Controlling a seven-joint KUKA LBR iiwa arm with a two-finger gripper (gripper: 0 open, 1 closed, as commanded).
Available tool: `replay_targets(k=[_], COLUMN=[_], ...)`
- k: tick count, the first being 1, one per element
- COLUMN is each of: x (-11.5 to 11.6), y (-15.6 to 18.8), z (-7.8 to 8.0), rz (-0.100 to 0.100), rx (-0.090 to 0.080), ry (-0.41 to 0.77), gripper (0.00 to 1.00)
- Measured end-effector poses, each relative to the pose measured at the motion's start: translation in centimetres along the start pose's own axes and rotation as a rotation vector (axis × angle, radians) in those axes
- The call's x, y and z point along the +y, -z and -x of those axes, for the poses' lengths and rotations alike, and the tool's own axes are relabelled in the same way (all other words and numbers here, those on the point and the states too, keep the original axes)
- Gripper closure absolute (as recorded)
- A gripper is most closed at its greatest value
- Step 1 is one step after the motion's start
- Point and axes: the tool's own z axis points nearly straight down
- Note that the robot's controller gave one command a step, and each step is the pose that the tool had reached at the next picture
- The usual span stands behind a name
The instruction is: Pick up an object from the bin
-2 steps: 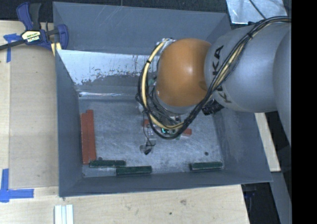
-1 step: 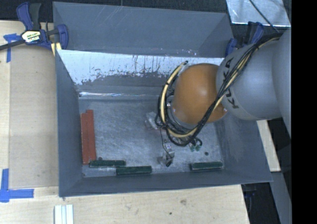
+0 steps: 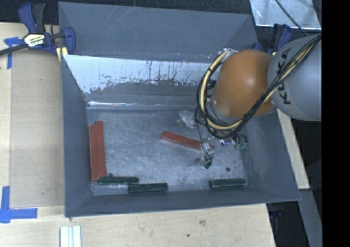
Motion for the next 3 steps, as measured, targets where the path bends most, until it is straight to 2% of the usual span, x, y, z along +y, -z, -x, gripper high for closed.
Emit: replay_targets(k=[1, 2, 3], x=[-1.3, -1.3, -3.9], y=[-4.2, -3.9, 9.4], z=[5.3, 5.3, 1.1], rz=[0.003, 0.004, -0.001], rx=[0.003, 0.002, -0.002], ry=[0.034, 0.032, 0.016], gripper=[0.00, 1.00, 1.00])
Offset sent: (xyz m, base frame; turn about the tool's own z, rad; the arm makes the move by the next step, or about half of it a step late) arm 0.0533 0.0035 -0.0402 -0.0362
